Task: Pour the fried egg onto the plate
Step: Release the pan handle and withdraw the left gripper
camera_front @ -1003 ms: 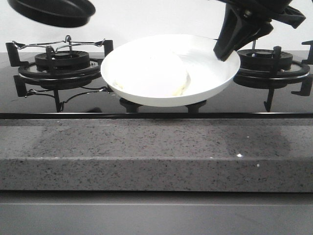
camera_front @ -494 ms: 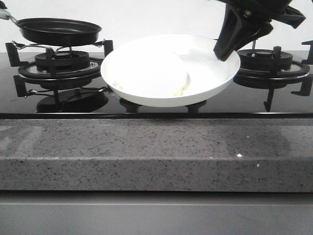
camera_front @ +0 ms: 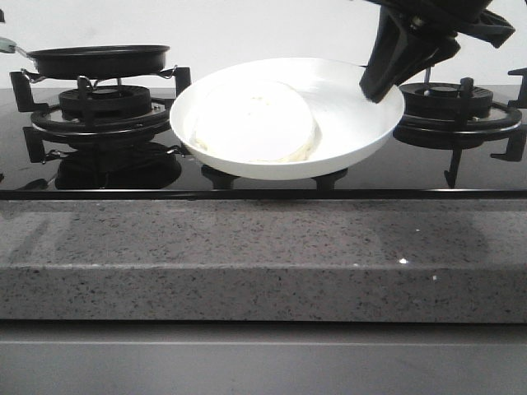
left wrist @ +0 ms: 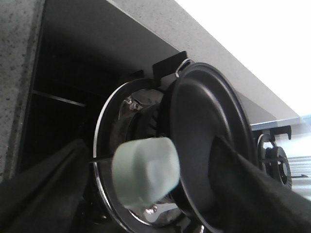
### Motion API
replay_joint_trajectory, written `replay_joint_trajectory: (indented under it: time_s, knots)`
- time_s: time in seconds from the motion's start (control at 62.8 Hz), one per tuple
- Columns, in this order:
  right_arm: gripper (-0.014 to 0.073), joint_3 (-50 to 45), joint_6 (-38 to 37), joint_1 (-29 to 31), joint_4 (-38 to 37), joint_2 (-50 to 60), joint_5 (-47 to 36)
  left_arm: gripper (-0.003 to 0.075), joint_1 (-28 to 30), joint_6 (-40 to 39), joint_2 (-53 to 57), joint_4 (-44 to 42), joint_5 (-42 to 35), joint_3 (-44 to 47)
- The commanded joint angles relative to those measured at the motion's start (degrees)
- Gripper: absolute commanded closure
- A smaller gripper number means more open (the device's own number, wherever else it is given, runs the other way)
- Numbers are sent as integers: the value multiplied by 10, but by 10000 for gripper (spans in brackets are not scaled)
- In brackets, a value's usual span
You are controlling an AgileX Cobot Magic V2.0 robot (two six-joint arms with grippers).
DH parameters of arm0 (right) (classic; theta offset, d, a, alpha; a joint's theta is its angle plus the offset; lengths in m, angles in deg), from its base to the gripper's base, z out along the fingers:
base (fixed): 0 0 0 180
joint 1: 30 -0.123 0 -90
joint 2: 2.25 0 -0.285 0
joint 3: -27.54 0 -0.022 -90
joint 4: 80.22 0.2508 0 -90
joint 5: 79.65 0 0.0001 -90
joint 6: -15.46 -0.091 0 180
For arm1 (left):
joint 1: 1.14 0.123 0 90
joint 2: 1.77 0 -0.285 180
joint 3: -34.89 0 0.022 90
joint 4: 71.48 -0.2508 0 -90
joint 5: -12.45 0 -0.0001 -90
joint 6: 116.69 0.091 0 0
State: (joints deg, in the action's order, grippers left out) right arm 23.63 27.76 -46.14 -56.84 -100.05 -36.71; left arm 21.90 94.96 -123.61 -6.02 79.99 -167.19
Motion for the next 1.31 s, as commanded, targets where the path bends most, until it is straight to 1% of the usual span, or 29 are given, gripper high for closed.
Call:
replay_joint_trajectory:
  time_s: [0.0, 0.064, 0.175, 0.334, 0.43, 0.573, 0.716, 0.844, 0.939, 1.083, 1.29]
  knots:
    - [711, 16, 2, 0, 16, 25, -26, 181, 12, -17, 35, 24, 40, -47]
    - [711, 16, 2, 0, 16, 25, -26, 183, 17, -35, 41, -1, 50, -66]
    - [711, 16, 2, 0, 16, 25, -26, 183, 15, -66, 66, -94, 48, -89]
    - [711, 16, 2, 0, 16, 25, -26, 184, -2, -83, 119, -159, 45, -93]
    - [711, 16, 2, 0, 16, 25, -26, 184, -23, -110, 156, -227, 43, -92]
    - [711, 16, 2, 0, 16, 25, -26, 184, -79, -134, 229, -326, 16, -67]
    - [711, 16, 2, 0, 16, 25, -26, 185, -152, -159, 319, -416, -30, 1]
    - [711, 16, 2, 0, 16, 25, -26, 185, -215, -189, 407, -491, -91, 100]
    - [711, 16, 2, 0, 16, 25, -26, 185, -251, -203, 472, -517, -137, 182]
    - [711, 16, 2, 0, 16, 25, -26, 185, -281, -204, 564, -522, -185, 301]
    - [711, 16, 2, 0, 16, 25, -26, 185, -284, -204, 666, -522, -215, 420]
